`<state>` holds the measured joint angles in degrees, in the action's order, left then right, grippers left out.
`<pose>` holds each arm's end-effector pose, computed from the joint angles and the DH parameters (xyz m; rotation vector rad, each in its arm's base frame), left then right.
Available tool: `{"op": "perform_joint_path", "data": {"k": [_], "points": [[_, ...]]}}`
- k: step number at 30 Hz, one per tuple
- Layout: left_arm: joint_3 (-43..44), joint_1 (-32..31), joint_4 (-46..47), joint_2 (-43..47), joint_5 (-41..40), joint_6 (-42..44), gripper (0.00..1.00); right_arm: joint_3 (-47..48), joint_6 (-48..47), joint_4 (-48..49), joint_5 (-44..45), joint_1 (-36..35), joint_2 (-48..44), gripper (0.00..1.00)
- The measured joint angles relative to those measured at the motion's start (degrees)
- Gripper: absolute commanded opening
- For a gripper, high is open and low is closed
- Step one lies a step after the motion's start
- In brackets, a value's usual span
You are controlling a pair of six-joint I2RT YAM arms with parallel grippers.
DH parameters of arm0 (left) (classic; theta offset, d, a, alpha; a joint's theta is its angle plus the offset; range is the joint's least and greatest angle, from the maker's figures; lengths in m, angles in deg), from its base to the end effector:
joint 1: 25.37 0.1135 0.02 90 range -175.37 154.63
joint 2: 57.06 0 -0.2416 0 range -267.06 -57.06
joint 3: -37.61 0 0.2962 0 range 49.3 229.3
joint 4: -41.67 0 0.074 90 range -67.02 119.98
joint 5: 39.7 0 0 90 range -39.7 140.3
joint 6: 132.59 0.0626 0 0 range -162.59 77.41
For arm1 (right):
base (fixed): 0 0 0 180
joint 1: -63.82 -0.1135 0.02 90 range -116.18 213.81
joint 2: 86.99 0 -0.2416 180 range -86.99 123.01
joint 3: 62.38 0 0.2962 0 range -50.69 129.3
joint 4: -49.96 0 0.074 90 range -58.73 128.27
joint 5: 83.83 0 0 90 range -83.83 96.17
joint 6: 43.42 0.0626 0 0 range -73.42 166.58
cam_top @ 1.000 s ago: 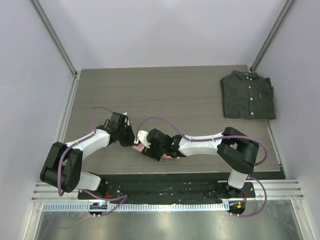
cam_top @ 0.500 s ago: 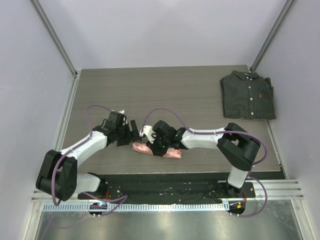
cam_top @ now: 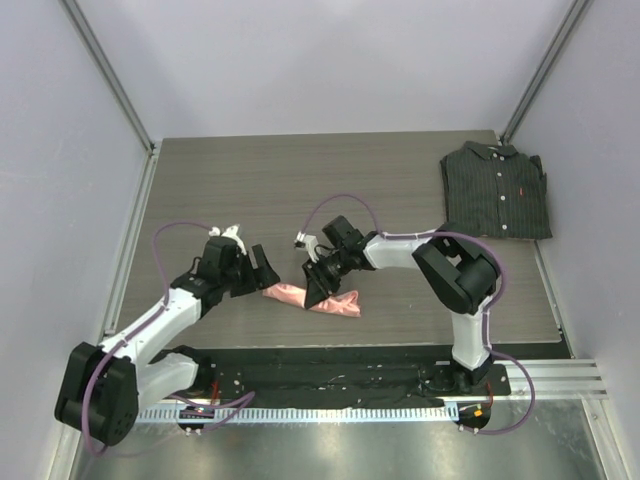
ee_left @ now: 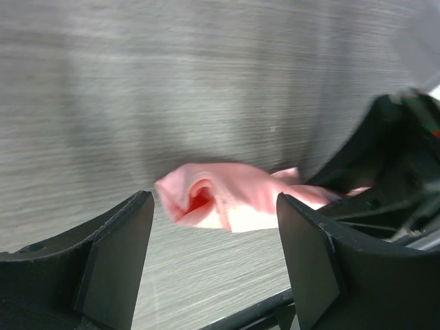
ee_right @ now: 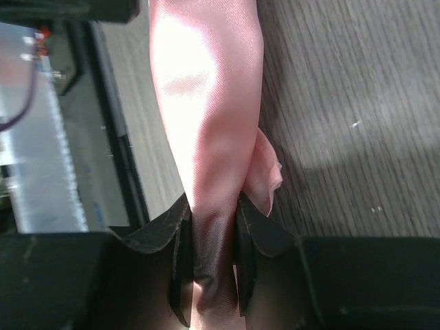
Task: Fold the napkin, place the utensils inside, and roll it up
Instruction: Roll the napkin with the utensil
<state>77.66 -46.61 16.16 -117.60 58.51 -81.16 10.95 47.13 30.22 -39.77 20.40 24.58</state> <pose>0.2513 -0.1073 0.1224 -0.3009 2.4488 -0.6502 0.2624 0.3102 0.0552 -1.2558 2.3256 1.3130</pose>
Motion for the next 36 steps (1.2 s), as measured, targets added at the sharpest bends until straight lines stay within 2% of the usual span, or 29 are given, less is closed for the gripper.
{"op": "perform_joint_path", "data": {"k": [2, 6, 7, 17, 20, 21, 24, 29, 32, 33, 36], "points": [[-0.7, 0.0, 1.9, 0.4, 0.9, 0.0, 0.73, 0.9, 1.2, 0.0, -3.7, 0.9, 1.9, 0.29], [-1.5, 0.0, 5.3, -0.4, 2.5, 0.0, 0.62, 2.4, 3.0, 0.0, -9.3, 2.2, 5.0, 0.29], [-1.5, 0.0, 5.9, -1.0, 2.8, -0.1, 0.58, 2.6, 3.3, 0.0, -10.1, 2.3, 5.4, 0.29], [-2.0, 0.0, 9.2, -5.2, 4.6, -0.2, 0.34, 3.7, 5.7, -0.2, -14.0, 3.1, 7.8, 0.29], [-2.0, 0.0, 10.0, -6.5, 4.9, -0.2, 0.19, 3.7, 5.7, -0.5, -14.0, 3.2, 7.8, 0.32], [-2.0, 0.0, 10.2, -7.0, 5.1, -0.3, 0.12, 3.7, 5.9, -0.6, -14.0, 3.2, 7.8, 0.34], [-2.0, 0.0, 10.6, -8.1, 5.5, -0.3, 0.00, 3.7, 6.4, -0.7, -14.1, 3.2, 7.7, 0.41], [-1.8, 0.0, 9.9, -8.4, 5.3, -0.2, 0.00, 3.7, 7.1, -2.6, -11.7, 3.0, 5.4, 0.57], [-0.3, 0.0, 8.1, -9.6, 4.8, -0.2, 0.00, 3.7, 5.9, -5.3, -5.7, 2.8, 1.5, 0.62], [0.4, 0.0, 7.5, -10.1, 4.7, -0.2, 0.00, 3.7, 5.3, -6.3, -3.1, 2.8, -0.2, 0.67], [2.8, 0.0, 4.7, -12.0, 4.2, -0.2, 0.00, 3.5, 3.0, -8.3, 5.4, 2.1, -6.4, 0.70]]}}
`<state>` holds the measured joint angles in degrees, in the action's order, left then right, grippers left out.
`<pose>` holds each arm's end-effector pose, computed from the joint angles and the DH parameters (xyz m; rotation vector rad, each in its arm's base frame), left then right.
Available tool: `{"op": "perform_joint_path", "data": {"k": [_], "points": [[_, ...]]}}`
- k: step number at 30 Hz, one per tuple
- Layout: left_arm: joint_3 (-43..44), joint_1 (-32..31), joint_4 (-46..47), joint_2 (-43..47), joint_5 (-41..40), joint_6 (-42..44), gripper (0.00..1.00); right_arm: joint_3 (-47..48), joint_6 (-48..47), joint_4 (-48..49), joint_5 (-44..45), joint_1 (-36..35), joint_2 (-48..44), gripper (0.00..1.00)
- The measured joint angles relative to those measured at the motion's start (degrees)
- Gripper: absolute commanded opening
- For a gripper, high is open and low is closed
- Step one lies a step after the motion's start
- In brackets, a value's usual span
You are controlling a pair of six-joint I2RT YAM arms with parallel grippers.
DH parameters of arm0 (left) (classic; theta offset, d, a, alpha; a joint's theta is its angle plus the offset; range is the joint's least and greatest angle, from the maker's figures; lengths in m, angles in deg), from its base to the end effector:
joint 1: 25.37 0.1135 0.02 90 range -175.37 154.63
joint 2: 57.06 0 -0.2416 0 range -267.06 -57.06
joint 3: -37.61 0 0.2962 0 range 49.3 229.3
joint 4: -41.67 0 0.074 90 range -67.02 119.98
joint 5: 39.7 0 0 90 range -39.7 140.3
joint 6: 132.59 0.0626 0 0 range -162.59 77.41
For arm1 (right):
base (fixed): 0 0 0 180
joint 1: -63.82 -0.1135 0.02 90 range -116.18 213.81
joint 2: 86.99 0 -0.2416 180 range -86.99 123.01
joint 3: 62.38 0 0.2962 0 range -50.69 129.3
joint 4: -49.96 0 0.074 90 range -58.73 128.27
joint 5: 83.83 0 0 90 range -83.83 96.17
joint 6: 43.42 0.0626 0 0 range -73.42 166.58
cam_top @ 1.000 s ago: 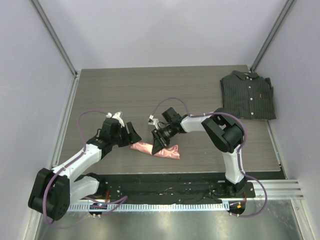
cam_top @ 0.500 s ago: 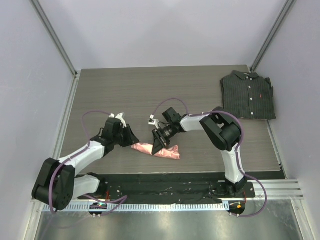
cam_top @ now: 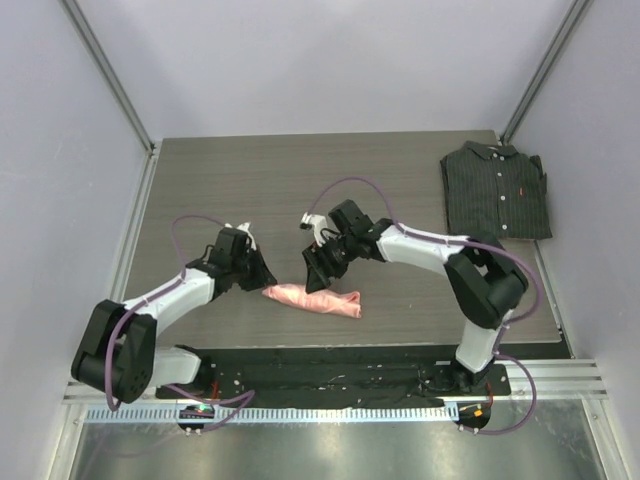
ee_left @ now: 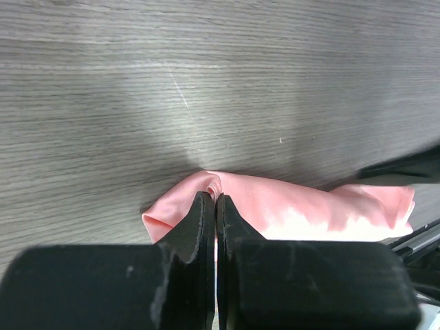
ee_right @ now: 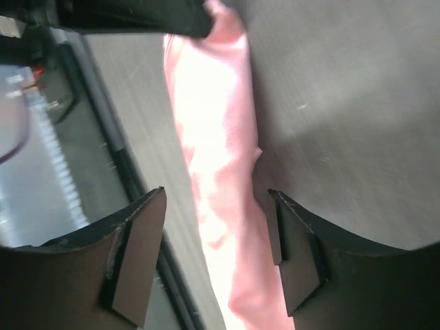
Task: Fold the napkin, place the utensils inside, and roll it up
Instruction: Roll the napkin with the utensil
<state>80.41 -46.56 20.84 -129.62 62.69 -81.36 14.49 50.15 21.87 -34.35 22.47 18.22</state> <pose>0.2660 -0.1175 0.0926 -0.2931 2.5472 -0.6994 0.2819 0.3023 0.1047 -1.1238 2.3835 1.1952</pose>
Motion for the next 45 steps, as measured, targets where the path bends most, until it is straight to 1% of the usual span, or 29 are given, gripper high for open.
{"op": "perform_joint_path", "data": {"k": [3, 6, 9, 13, 15, 19, 23, 25, 27, 28, 29, 30, 31, 32, 34, 35, 36, 38, 41, 45], "points": [[2.8, 0.0, -2.9, -2.4, -0.4, 0.1, 0.00, -1.3, -3.5, 0.6, 11.4, -3.3, -6.9, 0.73], [5.6, 0.3, -5.3, -5.3, -0.3, 0.3, 0.00, -4.7, -7.4, 4.5, 22.7, -10.0, -12.3, 0.74], [7.5, 1.1, -6.6, -8.0, 0.3, 0.5, 0.00, -8.3, -11.3, 8.0, 31.2, -16.1, -14.4, 0.74], [9.0, 1.9, -7.4, -10.6, 1.6, 0.5, 0.00, -10.5, -15.3, 9.6, 39.0, -20.2, -13.1, 0.75], [9.4, 2.1, -7.5, -11.4, 2.2, 0.7, 0.00, -10.5, -16.8, 10.3, 41.8, -20.6, -11.4, 0.75], [9.7, 2.2, -7.6, -11.9, 2.9, 1.2, 0.00, -10.4, -18.9, 11.2, 44.4, -20.6, -8.4, 0.75], [10.0, 2.2, -7.9, -12.3, 3.3, 1.7, 0.00, -9.5, -20.0, 11.0, 44.3, -20.5, -5.7, 0.74], [10.0, 2.3, -7.9, -12.5, 3.5, 1.7, 0.00, -8.7, -20.0, 10.8, 43.8, -20.4, -4.3, 0.72], [10.0, 2.4, -7.9, -12.6, 3.8, 1.8, 0.01, -7.4, -20.0, 10.4, 42.5, -19.8, -3.5, 0.68], [10.0, 2.4, -7.8, -12.6, 3.9, 1.8, 0.03, -6.9, -19.8, 10.1, 41.5, -19.4, -3.2, 0.60], [10.0, 2.5, -7.9, -12.6, 4.0, 1.8, 0.12, -6.2, -19.6, 9.6, 40.3, -18.8, -2.8, 0.55], [10.0, 2.5, -7.8, -12.6, 4.0, 1.8, 0.16, -5.5, -19.3, 9.0, 38.8, -18.0, -2.4, 0.50], [10.1, 2.5, -7.9, -12.6, 3.9, 1.8, 0.22, -5.0, -18.8, 8.3, 37.2, -17.1, -2.0, 0.42], [10.1, 2.5, -8.0, -12.5, 3.9, 1.9, 0.32, -4.7, -18.2, 7.7, 35.7, -16.2, -1.8, 0.39], [10.7, 2.5, -8.7, -12.2, 3.1, 2.2, 0.41, -4.5, -17.1, 6.7, 32.6, -14.3, -1.6, 0.33], [11.0, 2.5, -9.1, -11.8, 2.4, 2.3, 0.51, -4.4, -16.6, 6.4, 31.4, -13.6, -1.5, 0.31], [11.3, 2.5, -9.6, -11.2, 1.6, 2.4, 0.55, -4.2, -16.0, 5.8, 29.9, -12.6, -1.3, 0.31], [11.8, 2.5, -10.6, -9.5, -0.5, 2.8, 0.58, -3.7, -14.5, 5.0, 26.3, -10.9, -0.9, 0.30], [12.0, 2.6, -11.4, -6.0, -3.3, 3.0, 0.59, -3.1, -12.1, 4.8, 20.3, -7.8, 0.2, 0.29], [11.2, 2.6, -10.8, -1.4, -4.6, 3.0, 0.59, -2.2, -8.9, 4.9, 11.0, -3.9, 2.6, 0.29]]}}
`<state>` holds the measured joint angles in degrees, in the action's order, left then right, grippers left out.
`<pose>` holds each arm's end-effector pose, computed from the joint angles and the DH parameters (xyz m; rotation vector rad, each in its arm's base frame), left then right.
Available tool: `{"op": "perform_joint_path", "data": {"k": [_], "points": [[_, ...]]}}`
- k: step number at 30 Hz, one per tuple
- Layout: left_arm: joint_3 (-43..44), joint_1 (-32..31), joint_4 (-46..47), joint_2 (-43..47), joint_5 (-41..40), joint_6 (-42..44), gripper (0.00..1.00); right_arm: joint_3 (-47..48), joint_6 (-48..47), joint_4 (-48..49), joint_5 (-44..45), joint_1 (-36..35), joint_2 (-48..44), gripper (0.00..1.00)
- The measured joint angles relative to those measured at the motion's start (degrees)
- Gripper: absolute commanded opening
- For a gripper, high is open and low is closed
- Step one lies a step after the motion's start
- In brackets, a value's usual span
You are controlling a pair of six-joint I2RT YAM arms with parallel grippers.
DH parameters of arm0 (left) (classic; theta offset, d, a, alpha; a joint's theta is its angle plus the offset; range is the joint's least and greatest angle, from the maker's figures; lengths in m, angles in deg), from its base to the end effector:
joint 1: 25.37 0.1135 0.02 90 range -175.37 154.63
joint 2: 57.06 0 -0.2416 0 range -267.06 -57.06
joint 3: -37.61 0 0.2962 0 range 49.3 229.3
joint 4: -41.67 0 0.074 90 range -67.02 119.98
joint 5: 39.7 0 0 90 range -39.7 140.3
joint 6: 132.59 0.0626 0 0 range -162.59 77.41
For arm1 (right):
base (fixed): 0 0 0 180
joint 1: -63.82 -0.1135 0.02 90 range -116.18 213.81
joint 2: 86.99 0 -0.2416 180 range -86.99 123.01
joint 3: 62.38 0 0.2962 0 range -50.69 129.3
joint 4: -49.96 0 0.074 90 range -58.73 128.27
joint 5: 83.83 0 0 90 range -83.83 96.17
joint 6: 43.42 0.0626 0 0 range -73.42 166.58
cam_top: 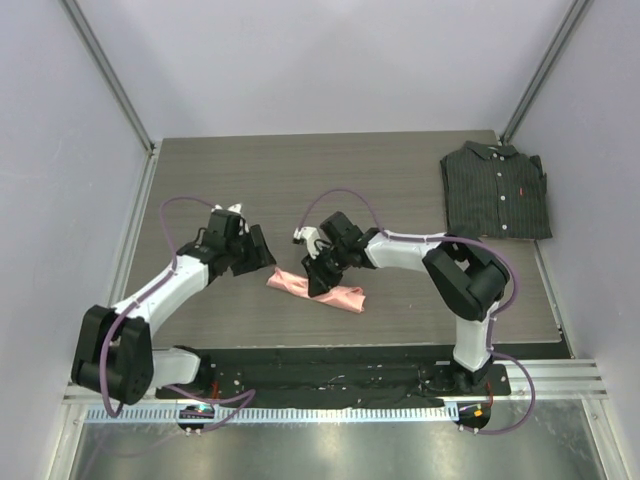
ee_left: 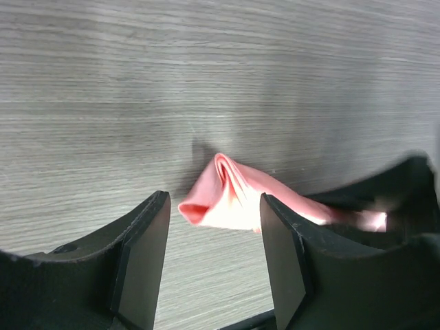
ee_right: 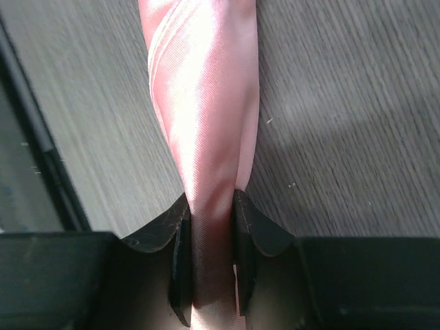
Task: Fold the napkin, place the utensils inside, and roll it up
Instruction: Roll the napkin with the utensil
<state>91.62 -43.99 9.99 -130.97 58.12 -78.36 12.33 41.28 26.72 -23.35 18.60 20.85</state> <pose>0.2968 -0.1090 0.1382 -0.3200 2.5292 -0.5608 0.2692 0.3150 0.0746 -1.3048 2.2771 0.9177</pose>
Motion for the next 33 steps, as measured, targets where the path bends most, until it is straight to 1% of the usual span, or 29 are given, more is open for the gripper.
{"op": "perform_joint_path", "data": {"k": [5, 8, 12, 18, 22, 24, 27, 30, 31, 32, 33], "points": [[-4.1, 0.0, 3.1, 4.0, 1.3, -0.2, 0.59, 2.1, 3.4, -0.1, -11.6, 4.6, 4.2, 0.29], [-6.6, 0.0, 5.1, 4.3, 2.4, -0.3, 0.58, 3.3, 5.0, 0.1, -18.3, 6.6, 7.2, 0.29], [-8.0, 0.0, 8.0, 3.6, 3.3, -0.5, 0.58, 4.2, 6.9, 0.4, -24.3, 7.8, 10.1, 0.29], [-8.6, 0.0, 13.8, 1.5, 4.7, -1.2, 0.57, 4.4, 8.5, 0.3, -28.9, 7.8, 12.1, 0.29], [-9.3, 0.0, 17.2, -0.6, 6.0, -1.5, 0.52, 4.4, 8.9, 0.1, -29.9, 7.8, 12.5, 0.29], [-9.3, 0.0, 18.1, -2.2, 6.8, -1.6, 0.51, 4.4, 9.0, 0.1, -30.0, 7.8, 12.5, 0.29], [-9.4, 0.0, 19.5, -4.6, 8.3, -1.8, 0.46, 4.4, 9.2, 0.1, -30.0, 7.8, 12.5, 0.31], [-10.0, 0.0, 21.2, -6.4, 9.9, -2.8, 0.31, 4.4, 9.5, 0.0, -30.0, 7.8, 12.5, 0.35], [-10.2, 0.0, 21.9, -7.0, 10.4, -3.1, 0.22, 4.4, 9.7, 0.0, -30.0, 7.8, 12.5, 0.39], [-10.4, 0.0, 22.4, -7.5, 10.9, -3.3, 0.17, 4.4, 10.0, -0.1, -30.1, 7.8, 12.5, 0.41], [-10.6, 0.0, 23.1, -8.0, 11.4, -3.4, 0.09, 4.5, 10.3, -0.2, -30.3, 7.8, 12.5, 0.43]]}}
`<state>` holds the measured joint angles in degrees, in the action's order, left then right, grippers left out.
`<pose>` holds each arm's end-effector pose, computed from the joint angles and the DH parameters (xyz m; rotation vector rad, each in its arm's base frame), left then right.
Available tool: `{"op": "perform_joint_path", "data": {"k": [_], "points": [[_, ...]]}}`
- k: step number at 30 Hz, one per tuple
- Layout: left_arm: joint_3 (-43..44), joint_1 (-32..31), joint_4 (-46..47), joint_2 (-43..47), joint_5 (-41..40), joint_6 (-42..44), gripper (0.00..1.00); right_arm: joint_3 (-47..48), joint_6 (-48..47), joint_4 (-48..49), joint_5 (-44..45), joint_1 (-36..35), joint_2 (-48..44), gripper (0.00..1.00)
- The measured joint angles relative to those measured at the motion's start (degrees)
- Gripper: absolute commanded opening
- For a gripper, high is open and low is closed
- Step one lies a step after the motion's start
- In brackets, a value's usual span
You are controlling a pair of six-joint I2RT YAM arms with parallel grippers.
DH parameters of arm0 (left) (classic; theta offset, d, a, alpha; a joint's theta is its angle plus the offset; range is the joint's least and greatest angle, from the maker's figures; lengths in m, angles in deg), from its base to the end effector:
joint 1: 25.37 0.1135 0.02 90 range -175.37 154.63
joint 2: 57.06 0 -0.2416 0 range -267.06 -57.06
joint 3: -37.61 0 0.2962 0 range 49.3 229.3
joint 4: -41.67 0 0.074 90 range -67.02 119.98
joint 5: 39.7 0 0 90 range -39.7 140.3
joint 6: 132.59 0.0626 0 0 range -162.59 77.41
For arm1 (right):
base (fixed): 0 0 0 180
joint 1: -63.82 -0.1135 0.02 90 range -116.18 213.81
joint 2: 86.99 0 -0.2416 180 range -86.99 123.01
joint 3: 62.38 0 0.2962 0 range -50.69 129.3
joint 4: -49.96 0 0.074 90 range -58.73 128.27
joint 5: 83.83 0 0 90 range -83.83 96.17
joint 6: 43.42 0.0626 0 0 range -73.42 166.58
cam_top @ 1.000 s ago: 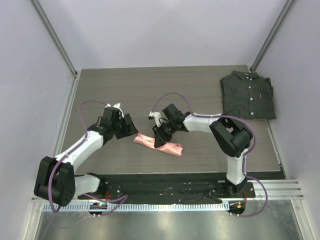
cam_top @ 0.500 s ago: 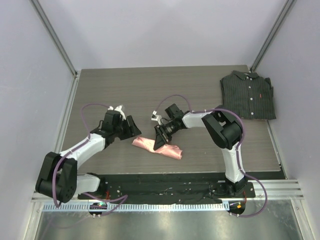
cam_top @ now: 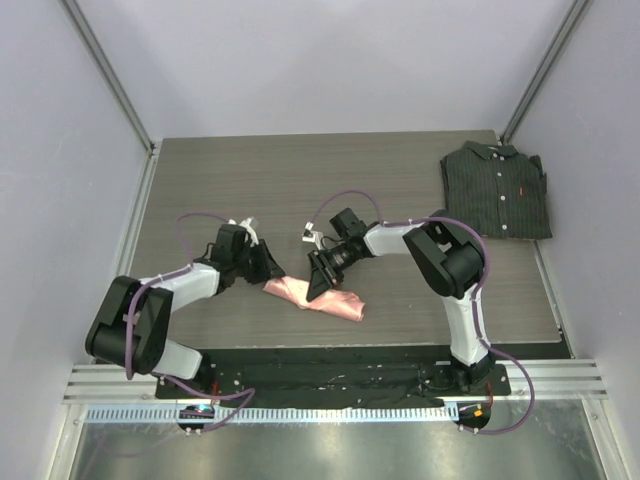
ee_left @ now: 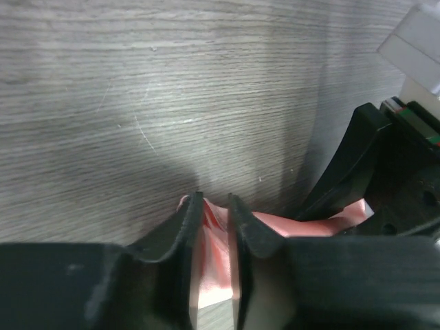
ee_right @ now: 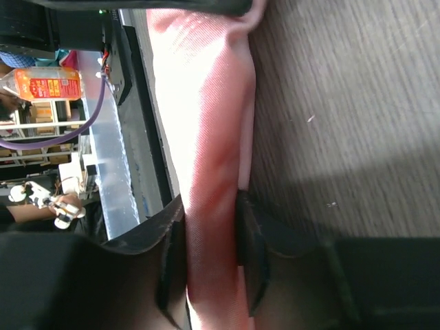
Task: Fold the napkin, place the utensils inside, and roll it up
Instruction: Roll the napkin with the utensil
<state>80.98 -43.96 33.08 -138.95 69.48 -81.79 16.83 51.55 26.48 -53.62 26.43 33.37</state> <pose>0.2856 -0.1178 0.0707 -0.2852 2.5002 -0.8480 0.2932 0.2922 0.0317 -1.0707 2.4526 1.6386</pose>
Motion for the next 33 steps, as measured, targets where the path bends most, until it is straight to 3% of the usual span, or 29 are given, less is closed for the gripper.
{"op": "perform_joint_path", "data": {"k": [3, 11, 23, 33], "points": [[-0.1, 0.0, 1.0, -1.3, 0.6, -0.5, 0.00, 0.0, 0.7, -0.5, 0.3, -0.1, -0.8, 0.53], [-0.2, 0.0, 2.0, -1.7, 1.0, -0.7, 0.00, -1.0, 1.0, -2.7, 9.8, -0.7, -6.6, 0.61], [1.3, 0.0, 3.2, -4.2, 0.3, 0.7, 0.00, -4.9, 1.3, -3.2, 29.9, -2.6, -20.5, 0.58], [3.4, 0.0, 3.2, -4.7, -0.6, 1.1, 0.00, -5.7, 3.9, -4.2, 39.5, -9.5, -20.7, 0.59]]}}
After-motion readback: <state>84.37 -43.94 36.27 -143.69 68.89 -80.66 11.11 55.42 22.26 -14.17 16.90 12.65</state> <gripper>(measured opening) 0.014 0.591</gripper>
